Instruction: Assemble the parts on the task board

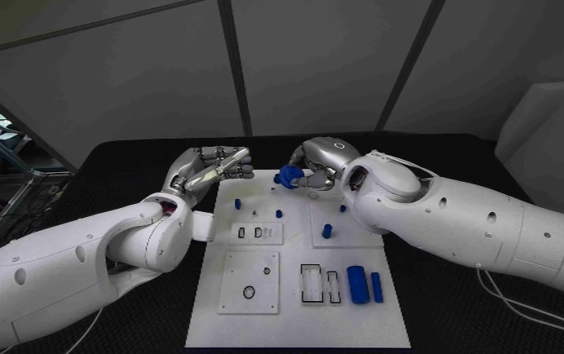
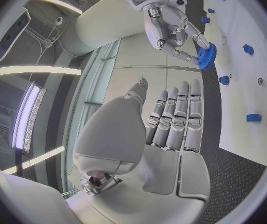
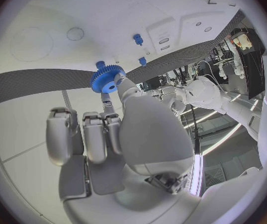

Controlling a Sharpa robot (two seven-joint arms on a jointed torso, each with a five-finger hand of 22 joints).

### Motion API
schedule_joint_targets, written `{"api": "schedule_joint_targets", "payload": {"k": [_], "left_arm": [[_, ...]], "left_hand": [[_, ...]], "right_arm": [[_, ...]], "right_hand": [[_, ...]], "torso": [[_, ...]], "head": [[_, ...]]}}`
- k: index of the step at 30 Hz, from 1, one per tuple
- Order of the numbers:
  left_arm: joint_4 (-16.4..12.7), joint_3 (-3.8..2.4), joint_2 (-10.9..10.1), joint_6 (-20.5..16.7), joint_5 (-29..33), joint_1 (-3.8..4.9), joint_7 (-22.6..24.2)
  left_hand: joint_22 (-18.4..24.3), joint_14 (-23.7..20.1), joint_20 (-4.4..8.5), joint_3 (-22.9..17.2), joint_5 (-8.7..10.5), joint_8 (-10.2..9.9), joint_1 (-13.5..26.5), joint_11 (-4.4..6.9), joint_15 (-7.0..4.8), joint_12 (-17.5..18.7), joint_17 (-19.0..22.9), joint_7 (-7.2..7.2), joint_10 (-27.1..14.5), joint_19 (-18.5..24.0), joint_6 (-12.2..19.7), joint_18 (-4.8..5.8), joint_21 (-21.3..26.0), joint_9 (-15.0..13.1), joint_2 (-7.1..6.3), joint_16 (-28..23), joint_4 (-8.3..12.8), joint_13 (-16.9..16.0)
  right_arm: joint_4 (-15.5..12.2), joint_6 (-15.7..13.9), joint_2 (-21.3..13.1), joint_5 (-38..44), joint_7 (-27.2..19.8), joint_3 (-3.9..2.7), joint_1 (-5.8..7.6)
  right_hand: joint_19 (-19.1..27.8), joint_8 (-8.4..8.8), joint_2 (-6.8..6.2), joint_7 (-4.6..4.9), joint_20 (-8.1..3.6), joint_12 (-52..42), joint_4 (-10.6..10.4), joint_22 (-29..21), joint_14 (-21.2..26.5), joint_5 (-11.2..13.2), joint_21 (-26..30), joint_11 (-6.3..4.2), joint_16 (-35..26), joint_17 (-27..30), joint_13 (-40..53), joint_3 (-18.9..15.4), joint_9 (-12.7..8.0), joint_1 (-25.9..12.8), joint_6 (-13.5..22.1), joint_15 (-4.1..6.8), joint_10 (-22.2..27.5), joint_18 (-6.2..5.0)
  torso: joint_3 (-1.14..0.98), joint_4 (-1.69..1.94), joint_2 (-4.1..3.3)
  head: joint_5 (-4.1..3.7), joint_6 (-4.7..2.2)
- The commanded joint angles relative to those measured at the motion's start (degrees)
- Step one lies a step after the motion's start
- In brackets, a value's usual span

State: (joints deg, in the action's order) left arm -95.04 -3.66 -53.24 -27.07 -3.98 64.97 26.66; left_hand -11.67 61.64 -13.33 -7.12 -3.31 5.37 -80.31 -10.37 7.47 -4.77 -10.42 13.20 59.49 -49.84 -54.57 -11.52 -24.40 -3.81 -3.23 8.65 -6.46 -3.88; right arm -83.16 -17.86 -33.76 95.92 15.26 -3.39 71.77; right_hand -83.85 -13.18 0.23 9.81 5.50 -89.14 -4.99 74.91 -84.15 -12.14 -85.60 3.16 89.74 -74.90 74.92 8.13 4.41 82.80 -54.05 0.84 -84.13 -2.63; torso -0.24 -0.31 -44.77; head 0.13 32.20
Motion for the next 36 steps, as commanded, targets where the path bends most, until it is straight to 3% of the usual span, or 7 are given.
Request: {"api": "schedule_joint_targets", "payload": {"k": [1,7,17,27,36], "left_arm": [[0.02,-0.06,0.02,0.58,-0.21,0.09,0.29],[0.15,-0.07,0.06,0.52,-0.21,0.10,0.32],[0.16,-0.07,0.11,0.32,-0.21,0.11,0.38],[0.19,-0.08,0.01,0.24,-0.21,0.13,0.36],[0.14,-0.08,-0.06,0.23,-0.21,0.15,0.32]], "left_hand": [[-0.10,-0.52,-0.11,0.14,0.14,-0.38,0.03,0.19,-0.03,0.36,-0.05,0.09,-0.11,0.41,-0.02,1.22,-0.29,0.01,0.63,-0.34,0.35,0.00],[-0.09,-0.55,-0.11,0.12,0.14,-0.39,-0.01,0.20,-0.02,0.35,-0.06,0.08,-0.10,0.44,-0.04,1.23,-0.29,0.00,0.67,-0.38,0.41,0.00],[-0.09,-0.57,-0.12,0.11,0.14,-0.39,-0.02,0.20,-0.01,0.35,-0.06,0.08,-0.08,0.47,-0.05,1.23,-0.29,0.00,0.69,-0.41,0.44,-0.01],[-0.09,-0.59,-0.13,0.10,0.14,-0.40,-0.04,0.20,-0.01,0.35,-0.07,0.08,-0.06,0.50,-0.07,1.23,-0.28,0.00,0.70,-0.44,0.48,-0.01],[-0.09,-0.61,-0.13,0.10,0.14,-0.40,-0.05,0.20,0.00,0.34,-0.07,0.08,-0.05,0.53,-0.08,1.24,-0.28,0.00,0.71,-0.46,0.50,-0.01]], "right_arm": [[0.94,-1.45,1.40,3.04,0.54,-0.01,0.15],[3.05,-0.85,4.29,3.36,0.11,0.80,0.15],[6.69,0.99,7.69,3.70,-0.43,2.74,0.12],[8.57,1.92,9.35,3.79,-0.85,3.24,0.07],[9.85,3.23,10.03,3.79,-0.43,3.30,0.07]], "right_hand": [[-0.13,-0.04,-0.24,-2.46,-0.25,-0.10,-0.12,5.80,-5.85,0.03,-0.39,-0.39,0.26,-15.10,14.07,0.58,0.52,-0.34,-4.31,0.33,-5.15,0.60],[-0.13,0.07,-0.29,-2.45,-0.26,-0.04,-0.11,5.80,-5.85,0.06,-0.40,-0.38,0.26,-15.10,13.99,0.68,0.49,-0.45,-4.30,0.32,-5.10,0.60],[-0.14,0.45,-0.42,-2.37,-0.25,0.09,-0.07,5.83,-5.85,0.10,-0.40,-0.34,0.26,-15.10,13.82,0.98,0.38,-0.79,-4.20,0.28,-4.97,0.60],[-0.12,0.91,-0.66,-2.25,-0.20,0.17,0.01,5.82,-5.85,0.16,-0.39,-0.25,0.26,-15.10,13.73,1.31,0.26,-1.21,-4.07,0.20,-4.90,0.60],[0.13,3.15,-1.71,-1.32,0.27,1.10,-0.22,5.52,-5.85,0.90,-0.22,0.53,0.26,-15.10,12.61,1.89,-0.33,-3.14,-2.40,-0.45,-4.04,0.54]], "torso": [[0.02,0.03,-0.10],[0.01,-0.07,-0.19],[-0.02,-0.14,-0.09],[-0.04,-0.10,-0.03],[-0.09,-0.16,-0.05]], "head": [[0.13,-0.01],[0.26,0.05],[0.29,0.39],[0.32,0.46],[0.47,0.55]]}}
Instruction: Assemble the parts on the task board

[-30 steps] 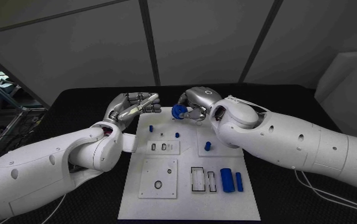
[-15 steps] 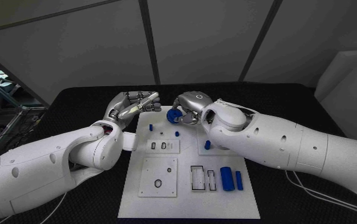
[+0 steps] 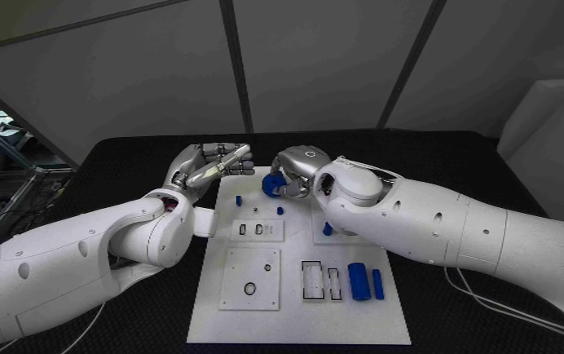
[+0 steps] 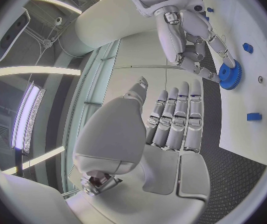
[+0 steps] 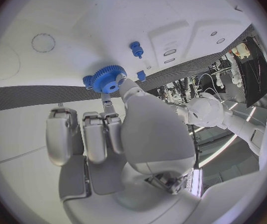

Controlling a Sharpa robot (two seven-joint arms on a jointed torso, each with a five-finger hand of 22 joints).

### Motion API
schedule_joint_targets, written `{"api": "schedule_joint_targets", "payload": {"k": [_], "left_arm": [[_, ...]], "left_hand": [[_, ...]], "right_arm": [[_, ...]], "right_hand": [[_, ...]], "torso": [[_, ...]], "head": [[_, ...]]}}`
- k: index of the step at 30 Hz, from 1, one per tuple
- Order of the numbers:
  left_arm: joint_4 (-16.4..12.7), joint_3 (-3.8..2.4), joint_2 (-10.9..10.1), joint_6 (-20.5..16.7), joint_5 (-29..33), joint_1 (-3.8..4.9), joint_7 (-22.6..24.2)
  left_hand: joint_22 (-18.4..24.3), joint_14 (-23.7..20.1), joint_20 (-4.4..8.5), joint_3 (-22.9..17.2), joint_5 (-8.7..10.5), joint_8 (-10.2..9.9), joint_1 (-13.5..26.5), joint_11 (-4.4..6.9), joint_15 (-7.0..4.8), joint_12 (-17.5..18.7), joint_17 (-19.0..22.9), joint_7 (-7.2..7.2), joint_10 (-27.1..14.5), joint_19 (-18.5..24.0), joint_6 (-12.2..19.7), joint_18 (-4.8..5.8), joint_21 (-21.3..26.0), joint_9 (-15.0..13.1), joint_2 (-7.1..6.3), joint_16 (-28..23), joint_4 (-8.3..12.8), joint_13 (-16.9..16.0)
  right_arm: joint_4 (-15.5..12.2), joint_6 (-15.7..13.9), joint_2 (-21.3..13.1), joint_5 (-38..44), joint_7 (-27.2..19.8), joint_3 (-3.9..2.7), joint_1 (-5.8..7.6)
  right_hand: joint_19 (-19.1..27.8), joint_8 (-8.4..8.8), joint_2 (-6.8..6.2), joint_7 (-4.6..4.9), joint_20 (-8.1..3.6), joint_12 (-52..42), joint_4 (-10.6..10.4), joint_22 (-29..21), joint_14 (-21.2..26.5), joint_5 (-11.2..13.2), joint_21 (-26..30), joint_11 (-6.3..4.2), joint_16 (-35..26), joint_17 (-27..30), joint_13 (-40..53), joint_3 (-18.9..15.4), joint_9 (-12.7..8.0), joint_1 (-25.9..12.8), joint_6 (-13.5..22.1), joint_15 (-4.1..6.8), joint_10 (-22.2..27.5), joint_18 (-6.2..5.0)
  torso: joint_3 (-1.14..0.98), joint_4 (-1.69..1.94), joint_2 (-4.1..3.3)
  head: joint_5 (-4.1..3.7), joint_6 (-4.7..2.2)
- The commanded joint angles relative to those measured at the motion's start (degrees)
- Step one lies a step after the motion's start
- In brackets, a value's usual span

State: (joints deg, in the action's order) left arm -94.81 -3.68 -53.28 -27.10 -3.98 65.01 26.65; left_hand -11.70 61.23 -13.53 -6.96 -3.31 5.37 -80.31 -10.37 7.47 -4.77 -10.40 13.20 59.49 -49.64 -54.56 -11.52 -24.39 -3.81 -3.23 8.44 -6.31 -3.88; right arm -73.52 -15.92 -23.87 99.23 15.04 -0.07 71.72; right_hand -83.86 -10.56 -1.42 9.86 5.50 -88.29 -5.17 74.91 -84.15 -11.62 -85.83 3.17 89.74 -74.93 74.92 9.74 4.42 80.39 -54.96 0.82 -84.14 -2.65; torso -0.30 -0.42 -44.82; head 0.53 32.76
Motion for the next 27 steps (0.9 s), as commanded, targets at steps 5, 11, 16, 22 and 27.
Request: {"api": "schedule_joint_targets", "payload": {"k": [5,11,16,22,27], "left_arm": [[-0.11,-0.06,-0.03,0.27,-0.21,0.13,0.31],[-0.11,-0.06,-0.02,0.28,-0.21,0.14,0.29],[-0.12,-0.06,-0.04,0.26,-0.21,0.14,0.27],[-0.12,-0.06,-0.06,0.25,-0.21,0.15,0.23],[-0.11,-0.06,-0.08,0.24,-0.21,0.16,0.20]], "left_hand": [[-0.06,-0.20,0.08,-0.06,0.14,-0.40,-0.05,0.20,0.00,0.34,-0.09,0.08,-0.05,0.33,-0.08,1.24,-0.28,0.00,0.71,-0.25,0.35,-0.01],[-0.06,-0.20,0.08,-0.06,0.14,-0.40,-0.05,0.20,0.00,0.34,-0.09,0.08,-0.05,0.33,-0.08,1.24,-0.28,0.00,0.71,-0.25,0.35,-0.01],[-0.06,-0.20,0.08,-0.06,0.14,-0.40,-0.05,0.20,0.00,0.34,-0.09,0.08,-0.05,0.33,-0.08,1.24,-0.28,0.00,0.71,-0.25,0.35,-0.01],[-0.06,-0.20,0.08,-0.06,0.14,-0.40,-0.05,0.20,0.00,0.34,-0.09,0.08,-0.05,0.33,-0.08,1.24,-0.28,0.00,0.71,-0.25,0.35,-0.01],[-0.05,-0.27,0.06,-0.05,0.15,-0.42,-0.06,0.19,0.03,0.35,-0.12,0.09,-0.02,0.47,-0.11,1.25,-0.26,-0.01,0.73,-0.34,0.46,-0.01]], "right_arm": [[0.66,2.63,0.43,0.49,-0.05,-0.01,0.12],[0.81,3.30,0.59,0.48,0.01,-0.01,0.12],[1.00,3.02,0.63,0.47,0.40,-0.01,0.12],[1.04,4.32,0.52,-0.62,0.40,-0.01,0.12],[1.03,5.81,0.35,-1.88,0.25,0.00,0.12]], "right_hand": [[0.45,1.83,-0.78,-0.76,0.78,0.94,-0.31,5.09,-5.85,0.86,0.23,1.09,0.26,-15.07,11.81,0.36,-0.48,-2.05,-0.40,-0.99,-3.37,0.46],[0.65,2.99,-1.57,-0.32,1.17,1.46,-0.62,4.83,-5.85,1.78,0.38,1.50,0.26,-15.07,11.22,0.12,-0.56,-3.37,0.77,-1.37,-2.87,0.40],[0.73,6.11,-2.28,0.40,1.83,1.95,-1.19,4.75,-5.85,3.68,0.46,2.23,0.26,-15.07,10.66,-0.26,-0.66,-4.94,5.25,-2.02,-2.37,0.37],[0.55,5.70,-1.83,0.41,2.16,1.76,-5.13,5.03,-5.85,0.54,0.35,2.33,0.26,-15.07,10.90,-1.02,0.10,-10.43,3.37,-2.22,-2.55,0.41],[0.35,5.18,-0.71,0.12,2.01,1.28,-7.82,5.35,-5.85,-1.27,0.21,2.09,0.26,-15.07,11.48,-1.03,0.45,-13.90,1.61,-2.03,-3.02,0.47]], "torso": [[-0.03,-0.02,-0.01],[-0.05,-0.04,0.00],[-0.04,-0.03,0.02],[-0.06,-0.02,-0.03],[-0.04,-0.02,0.01]], "head": [[0.04,0.05],[0.10,0.13],[0.09,0.14],[0.14,0.17],[0.18,0.23]]}}
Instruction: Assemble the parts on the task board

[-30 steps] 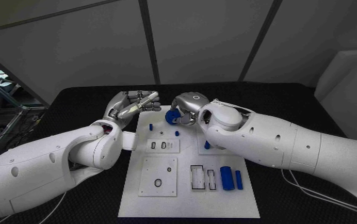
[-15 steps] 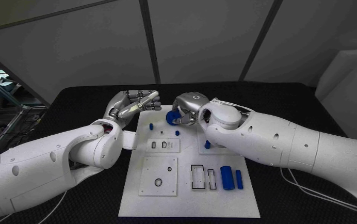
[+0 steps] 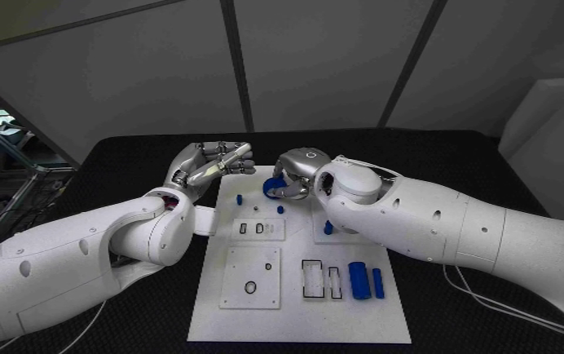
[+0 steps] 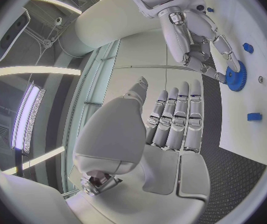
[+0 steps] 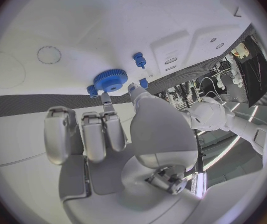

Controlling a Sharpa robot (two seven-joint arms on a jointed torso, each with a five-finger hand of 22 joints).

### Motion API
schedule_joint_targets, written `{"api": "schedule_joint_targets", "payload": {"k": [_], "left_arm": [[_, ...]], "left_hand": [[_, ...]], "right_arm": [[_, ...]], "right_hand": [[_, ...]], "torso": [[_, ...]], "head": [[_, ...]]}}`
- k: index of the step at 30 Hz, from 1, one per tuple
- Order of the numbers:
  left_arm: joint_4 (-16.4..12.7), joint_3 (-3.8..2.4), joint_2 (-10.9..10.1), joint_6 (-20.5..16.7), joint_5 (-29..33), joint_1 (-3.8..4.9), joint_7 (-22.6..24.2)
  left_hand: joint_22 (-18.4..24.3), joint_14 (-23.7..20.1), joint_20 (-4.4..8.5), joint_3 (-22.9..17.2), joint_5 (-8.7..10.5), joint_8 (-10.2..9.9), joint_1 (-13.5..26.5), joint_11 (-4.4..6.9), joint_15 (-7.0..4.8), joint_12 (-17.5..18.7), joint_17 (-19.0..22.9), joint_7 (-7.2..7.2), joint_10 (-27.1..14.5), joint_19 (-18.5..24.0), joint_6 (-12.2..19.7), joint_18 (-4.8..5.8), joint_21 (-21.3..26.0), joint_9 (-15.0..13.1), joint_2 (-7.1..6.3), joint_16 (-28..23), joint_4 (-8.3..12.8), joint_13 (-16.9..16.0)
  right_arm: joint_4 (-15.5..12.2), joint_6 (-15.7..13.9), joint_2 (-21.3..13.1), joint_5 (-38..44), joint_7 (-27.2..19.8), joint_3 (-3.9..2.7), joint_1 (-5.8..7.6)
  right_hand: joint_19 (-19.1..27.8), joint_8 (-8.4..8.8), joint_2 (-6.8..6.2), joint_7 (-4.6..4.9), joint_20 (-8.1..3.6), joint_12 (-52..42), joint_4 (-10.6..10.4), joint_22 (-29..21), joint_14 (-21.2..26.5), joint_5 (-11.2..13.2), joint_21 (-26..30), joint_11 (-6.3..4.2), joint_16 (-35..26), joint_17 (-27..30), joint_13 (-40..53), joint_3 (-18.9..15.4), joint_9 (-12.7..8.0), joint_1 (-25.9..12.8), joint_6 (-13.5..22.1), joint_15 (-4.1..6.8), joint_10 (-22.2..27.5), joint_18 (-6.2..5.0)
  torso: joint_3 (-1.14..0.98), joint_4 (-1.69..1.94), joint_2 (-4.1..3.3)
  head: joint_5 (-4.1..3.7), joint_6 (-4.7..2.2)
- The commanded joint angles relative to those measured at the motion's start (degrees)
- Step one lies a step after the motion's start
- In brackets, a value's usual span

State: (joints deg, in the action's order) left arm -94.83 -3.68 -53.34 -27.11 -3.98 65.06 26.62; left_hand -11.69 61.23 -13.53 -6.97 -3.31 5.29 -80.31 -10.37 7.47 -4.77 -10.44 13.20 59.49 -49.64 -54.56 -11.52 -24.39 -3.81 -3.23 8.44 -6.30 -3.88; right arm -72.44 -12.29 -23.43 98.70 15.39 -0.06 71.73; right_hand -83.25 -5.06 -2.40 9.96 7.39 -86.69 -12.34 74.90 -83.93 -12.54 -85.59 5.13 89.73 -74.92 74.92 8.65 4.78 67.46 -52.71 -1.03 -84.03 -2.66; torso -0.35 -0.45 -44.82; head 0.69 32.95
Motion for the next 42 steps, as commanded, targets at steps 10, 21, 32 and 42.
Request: {"api": "schedule_joint_targets", "payload": {"k": [10,21,32,42], "left_arm": [[-0.08,-0.06,-0.11,0.25,-0.21,0.12,0.18],[0.36,-0.06,-0.11,0.32,-0.21,0.11,0.20],[0.91,-0.05,0.03,0.36,-0.20,0.10,0.27],[1.42,-0.04,0.57,0.55,-0.07,0.08,0.30]], "left_hand": [[-0.06,-0.27,0.05,-0.04,0.15,-0.34,-0.06,0.19,0.02,0.35,-0.08,0.09,-0.02,0.47,-0.11,1.25,-0.26,0.00,0.73,-0.34,0.45,-0.01],[-0.06,-0.27,0.05,-0.04,0.15,-0.34,-0.06,0.19,0.02,0.35,-0.08,0.09,-0.02,0.47,-0.11,1.25,-0.26,0.00,0.73,-0.34,0.45,-0.01],[-0.06,-0.29,0.04,-0.04,0.15,-0.38,-0.05,0.17,0.04,0.38,-0.10,0.11,-0.04,0.54,-0.10,1.25,-0.25,0.00,0.75,-0.39,0.51,-0.01],[-0.06,-0.29,0.04,-0.04,0.15,-0.38,-0.05,0.17,0.04,0.38,-0.10,0.11,-0.04,0.54,-0.10,1.25,-0.25,0.00,0.75,-0.39,0.51,-0.01]], "right_arm": [[-0.97,-1.78,-1.53,-1.74,0.29,-0.02,0.11],[-7.05,-12.50,-9.26,-6.52,-4.68,-0.07,0.09],[-12.35,-11.55,-23.37,-26.23,-18.04,-0.27,0.13],[-7.92,-6.36,-26.99,-30.55,-22.00,-0.25,0.09]], "right_hand": [[-0.68,-0.32,0.49,-0.27,-0.11,-0.86,-0.05,5.98,-6.07,-1.53,-0.31,-0.15,0.27,-15.08,12.13,1.23,0.20,-0.27,-1.57,0.07,-3.65,0.61],[-0.41,0.22,-0.54,-0.17,-0.14,-0.72,1.04,5.61,-6.07,-1.93,-0.12,-0.11,0.27,-15.08,11.99,1.91,0.07,0.99,-1.39,0.06,-3.54,0.53],[0.64,0.87,-3.55,-0.07,-0.20,0.04,5.45,4.15,-6.07,-4.12,0.69,-0.09,0.27,-15.08,11.23,2.04,-0.06,6.17,-1.56,0.10,-2.88,0.21],[2.17,1.26,-4.24,-0.27,-0.25,1.26,7.39,1.95,-5.89,-2.25,1.86,-0.23,0.01,-14.35,9.93,0.94,-0.26,8.80,-0.72,0.21,-1.72,-0.28]], "torso": [[-0.05,-0.04,0.08],[-0.15,-0.13,0.18],[-0.18,-0.57,0.67],[-0.29,-0.42,0.55]], "head": [[0.05,0.04],[0.10,-0.28],[0.11,-0.44],[-1.12,-0.77]]}}
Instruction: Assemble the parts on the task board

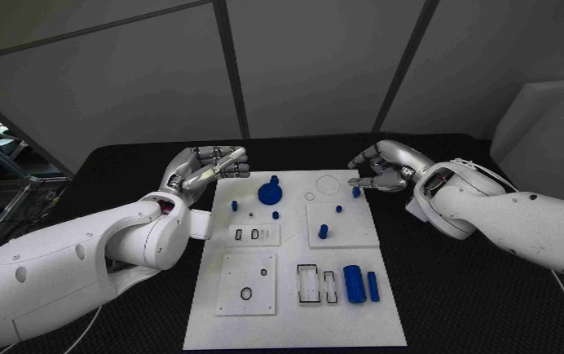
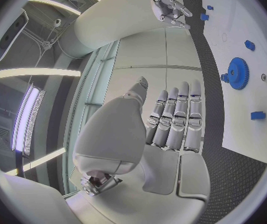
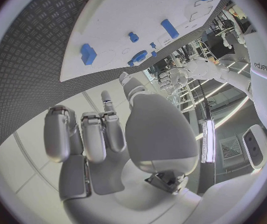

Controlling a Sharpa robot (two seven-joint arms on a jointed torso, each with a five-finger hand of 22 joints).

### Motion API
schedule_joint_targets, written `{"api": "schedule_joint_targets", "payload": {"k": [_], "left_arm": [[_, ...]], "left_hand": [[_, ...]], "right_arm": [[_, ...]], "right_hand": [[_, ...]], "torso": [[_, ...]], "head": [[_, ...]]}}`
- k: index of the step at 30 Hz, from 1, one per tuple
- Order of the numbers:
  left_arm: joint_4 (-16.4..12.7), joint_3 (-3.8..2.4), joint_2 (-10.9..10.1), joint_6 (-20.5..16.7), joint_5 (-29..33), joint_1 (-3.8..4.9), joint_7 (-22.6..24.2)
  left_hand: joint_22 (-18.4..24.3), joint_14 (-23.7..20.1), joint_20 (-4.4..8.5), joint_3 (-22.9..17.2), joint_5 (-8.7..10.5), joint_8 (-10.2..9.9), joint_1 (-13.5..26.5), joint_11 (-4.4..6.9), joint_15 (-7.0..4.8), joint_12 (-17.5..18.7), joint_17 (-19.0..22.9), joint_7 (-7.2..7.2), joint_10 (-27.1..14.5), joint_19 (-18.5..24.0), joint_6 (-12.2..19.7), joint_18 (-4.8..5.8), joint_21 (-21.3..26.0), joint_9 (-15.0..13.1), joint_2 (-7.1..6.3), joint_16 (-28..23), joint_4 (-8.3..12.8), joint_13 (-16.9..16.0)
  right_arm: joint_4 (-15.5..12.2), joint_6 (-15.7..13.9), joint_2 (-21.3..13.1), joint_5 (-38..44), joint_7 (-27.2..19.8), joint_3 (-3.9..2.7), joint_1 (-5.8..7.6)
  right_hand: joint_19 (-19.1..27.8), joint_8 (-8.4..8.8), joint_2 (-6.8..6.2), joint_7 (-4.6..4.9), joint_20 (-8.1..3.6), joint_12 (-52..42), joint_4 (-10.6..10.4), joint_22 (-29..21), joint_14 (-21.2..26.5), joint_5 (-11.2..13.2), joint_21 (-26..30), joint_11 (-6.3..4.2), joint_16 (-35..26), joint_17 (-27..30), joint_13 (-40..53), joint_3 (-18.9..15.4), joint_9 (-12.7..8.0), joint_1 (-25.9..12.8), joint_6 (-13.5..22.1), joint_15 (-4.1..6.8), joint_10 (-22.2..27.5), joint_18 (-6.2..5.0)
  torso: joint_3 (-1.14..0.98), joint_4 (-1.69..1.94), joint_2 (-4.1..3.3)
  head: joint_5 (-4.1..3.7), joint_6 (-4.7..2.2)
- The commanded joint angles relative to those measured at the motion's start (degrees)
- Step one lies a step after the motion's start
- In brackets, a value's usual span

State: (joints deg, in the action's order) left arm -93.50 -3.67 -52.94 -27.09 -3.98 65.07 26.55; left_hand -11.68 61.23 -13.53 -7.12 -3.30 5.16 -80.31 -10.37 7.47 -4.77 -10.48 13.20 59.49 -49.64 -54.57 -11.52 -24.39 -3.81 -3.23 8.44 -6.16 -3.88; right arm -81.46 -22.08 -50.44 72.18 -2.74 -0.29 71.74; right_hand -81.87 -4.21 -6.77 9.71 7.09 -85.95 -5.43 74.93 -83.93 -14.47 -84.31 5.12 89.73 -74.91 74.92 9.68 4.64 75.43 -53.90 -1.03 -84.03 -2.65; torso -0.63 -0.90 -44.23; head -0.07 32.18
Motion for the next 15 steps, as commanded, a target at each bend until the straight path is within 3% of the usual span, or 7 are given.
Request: {"api": "schedule_joint_targets", "payload": {"k": [1,4,8,12,15], "left_arm": [[0.15,-0.05,0.23,0.56,-0.01,0.07,0.37],[0.26,-0.05,0.41,0.67,0.11,0.07,0.36],[0.50,-0.05,0.55,0.74,0.18,0.05,0.31],[0.66,-0.05,0.60,0.77,0.20,0.05,0.30],[0.77,-0.05,0.62,0.79,0.21,0.05,0.30]], "left_hand": [[-0.07,-0.29,0.04,0.11,0.15,-0.25,-0.05,0.17,0.04,0.38,-0.06,0.11,-0.04,0.56,-0.10,1.26,-0.26,0.00,0.76,-0.40,0.38,-0.01],[-0.07,-0.28,0.03,0.10,0.15,-0.25,-0.06,0.17,0.04,0.38,-0.08,0.10,-0.03,0.58,-0.11,1.26,-0.26,0.00,0.76,-0.42,0.42,-0.01],[-0.07,-0.28,0.03,0.10,0.15,-0.25,-0.06,0.17,0.03,0.38,-0.08,0.10,-0.03,0.59,-0.11,1.26,-0.26,0.00,0.77,-0.42,0.42,-0.01],[-0.07,-0.28,0.03,0.10,0.15,-0.25,-0.06,0.17,0.03,0.38,-0.08,0.10,-0.03,0.59,-0.11,1.26,-0.26,0.00,0.77,-0.42,0.42,-0.01],[-0.07,-0.28,0.03,0.10,0.15,-0.25,-0.06,0.17,0.03,0.38,-0.08,0.10,-0.03,0.59,-0.11,1.26,-0.26,0.00,0.77,-0.42,0.42,-0.01]], "right_arm": [[1.71,4.12,0.08,-4.22,-3.89,-0.03,0.07],[3.07,5.39,0.31,-4.12,-3.92,-0.01,0.04],[4.15,6.47,0.57,-3.55,-4.00,0.00,-0.06],[4.64,7.42,0.58,-2.85,-3.80,0.00,-0.12],[5.05,7.99,0.61,-2.21,-3.52,0.00,-0.35]], "right_hand": [[1.11,0.42,0.25,0.02,0.02,0.79,0.60,1.46,-5.80,-1.16,0.82,-0.22,-0.11,-14.04,9.67,-0.14,-0.15,1.07,0.60,0.22,-1.48,-0.39],[1.24,0.40,0.42,0.05,0.00,0.97,0.82,1.27,-5.76,-1.73,0.95,-0.21,-0.18,-13.85,9.49,-0.18,-0.16,1.42,0.69,0.23,-1.30,-0.43],[1.27,0.43,0.38,0.04,0.00,1.02,1.08,1.21,-5.76,-0.79,1.01,-0.20,-0.18,-13.87,9.44,-0.56,-0.21,1.72,0.99,0.23,-1.26,-0.44],[1.27,0.35,0.41,0.04,-0.01,0.98,1.24,1.19,-5.78,-0.13,1.04,-0.21,-0.16,-13.94,9.49,-0.80,-0.20,1.89,0.96,0.23,-1.32,-0.44],[1.20,0.30,0.44,0.02,-0.01,0.92,1.32,1.29,-5.79,0.04,1.01,-0.22,-0.15,-13.97,9.57,-0.88,-0.17,1.98,0.88,0.24,-1.38,-0.42]], "torso": [[-0.02,0.03,-0.05],[0.14,0.12,-0.07],[0.02,0.06,-0.09],[0.21,0.09,-0.08],[0.16,0.01,-0.07]], "head": [[-0.36,-0.07],[-0.56,-0.05],[-0.40,0.16],[-0.59,0.38],[-0.55,0.52]]}}
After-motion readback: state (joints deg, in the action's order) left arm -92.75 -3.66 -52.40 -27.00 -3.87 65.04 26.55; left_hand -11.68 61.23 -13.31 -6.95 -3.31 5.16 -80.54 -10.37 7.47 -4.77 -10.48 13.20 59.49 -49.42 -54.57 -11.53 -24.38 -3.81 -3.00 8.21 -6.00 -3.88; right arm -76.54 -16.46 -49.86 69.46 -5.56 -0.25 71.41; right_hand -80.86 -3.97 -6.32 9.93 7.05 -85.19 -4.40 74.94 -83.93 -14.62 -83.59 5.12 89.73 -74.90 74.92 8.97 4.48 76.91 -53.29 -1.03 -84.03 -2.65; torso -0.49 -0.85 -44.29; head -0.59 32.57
